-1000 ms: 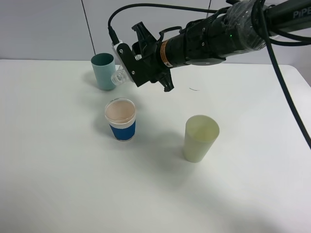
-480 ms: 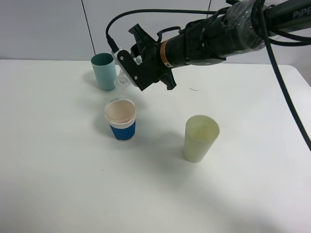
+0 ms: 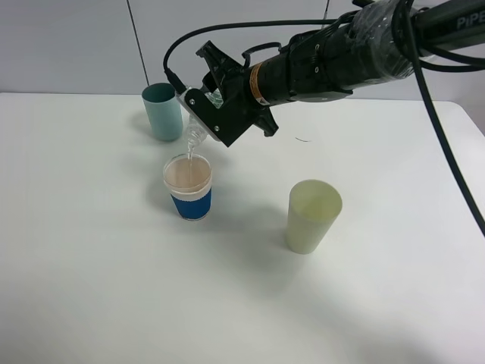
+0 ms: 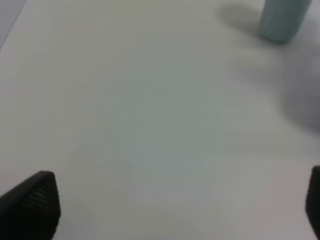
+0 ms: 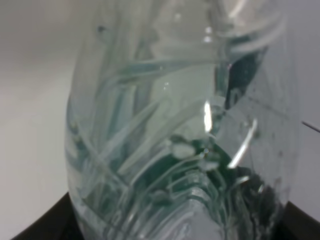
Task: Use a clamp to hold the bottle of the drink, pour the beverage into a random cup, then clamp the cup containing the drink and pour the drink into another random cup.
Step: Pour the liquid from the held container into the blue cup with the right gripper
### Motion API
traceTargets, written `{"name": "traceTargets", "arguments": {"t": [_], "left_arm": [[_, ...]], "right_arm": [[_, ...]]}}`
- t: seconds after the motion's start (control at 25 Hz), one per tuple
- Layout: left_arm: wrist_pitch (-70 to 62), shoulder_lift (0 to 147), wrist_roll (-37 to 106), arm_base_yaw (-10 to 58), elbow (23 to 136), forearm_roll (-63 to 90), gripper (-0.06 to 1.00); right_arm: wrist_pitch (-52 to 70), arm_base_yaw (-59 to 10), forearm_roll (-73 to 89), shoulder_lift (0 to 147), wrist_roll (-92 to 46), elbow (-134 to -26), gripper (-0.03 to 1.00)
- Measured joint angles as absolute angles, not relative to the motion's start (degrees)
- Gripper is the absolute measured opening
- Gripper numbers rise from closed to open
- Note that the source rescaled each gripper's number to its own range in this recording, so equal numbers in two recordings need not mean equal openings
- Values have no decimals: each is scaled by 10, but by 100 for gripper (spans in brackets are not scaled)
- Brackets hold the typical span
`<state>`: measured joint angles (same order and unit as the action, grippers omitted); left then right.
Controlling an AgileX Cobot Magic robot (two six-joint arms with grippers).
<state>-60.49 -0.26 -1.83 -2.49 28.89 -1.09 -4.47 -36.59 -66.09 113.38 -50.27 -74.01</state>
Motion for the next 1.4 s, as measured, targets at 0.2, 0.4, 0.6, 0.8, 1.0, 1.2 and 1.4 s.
{"name": "traceTargets", "arguments": {"t": [0.2, 0.4, 0.6, 0.8, 1.0, 1.2, 1.4], "left_arm": [[-605, -3, -18, -25, 289, -11, 100], [-605, -3, -18, -25, 289, -11, 100], [-605, -3, -18, -25, 289, -11, 100], [-605, -3, -18, -25, 289, -11, 100], [-605, -3, -18, -25, 289, -11, 100], [-605, -3, -18, -25, 289, -11, 100], [-605, -3, -18, -25, 289, -11, 100]], "right_arm": [[-45, -366, -661, 1134, -520, -740, 0], [-45, -366, -661, 1134, -543, -740, 0], [-45, -366, -661, 1134, -555, -740, 0], [-43, -366, -661, 1134, -560, -740, 0], [-29, -366, -661, 1134, -579, -740, 0], [-29, -366, -661, 1134, -581, -740, 0], [-29, -366, -661, 1134, -582, -740, 0]]}}
